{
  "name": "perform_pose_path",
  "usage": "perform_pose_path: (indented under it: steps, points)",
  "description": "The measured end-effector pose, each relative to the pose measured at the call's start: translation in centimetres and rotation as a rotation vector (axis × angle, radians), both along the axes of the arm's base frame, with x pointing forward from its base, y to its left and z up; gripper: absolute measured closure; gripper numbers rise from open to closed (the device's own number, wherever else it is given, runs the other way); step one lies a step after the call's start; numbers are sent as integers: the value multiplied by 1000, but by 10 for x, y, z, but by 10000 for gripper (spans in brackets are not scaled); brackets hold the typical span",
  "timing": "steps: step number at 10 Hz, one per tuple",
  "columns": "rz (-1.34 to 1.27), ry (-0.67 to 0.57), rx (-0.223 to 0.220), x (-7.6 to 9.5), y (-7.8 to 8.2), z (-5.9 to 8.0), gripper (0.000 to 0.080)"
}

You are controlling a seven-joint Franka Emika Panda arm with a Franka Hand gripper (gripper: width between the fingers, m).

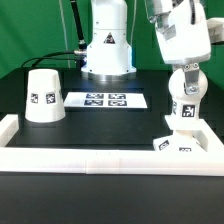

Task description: Assemble lamp

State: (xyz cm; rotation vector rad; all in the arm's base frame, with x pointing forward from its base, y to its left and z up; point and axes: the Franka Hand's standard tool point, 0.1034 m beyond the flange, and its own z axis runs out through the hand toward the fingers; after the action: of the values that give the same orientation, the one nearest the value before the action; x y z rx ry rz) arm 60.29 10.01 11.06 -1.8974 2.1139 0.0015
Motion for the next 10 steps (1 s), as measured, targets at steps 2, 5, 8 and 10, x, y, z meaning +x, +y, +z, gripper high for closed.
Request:
perform_pose_path:
  steps: [2,5,8,10]
  points:
    - [23,-6,-5,0,1,0,220]
    - [222,-11,-30,-1,5,1,105]
    - [482,-64,-81,1,4,-1,100]
    - [620,-94,-111,1,4,-1,100]
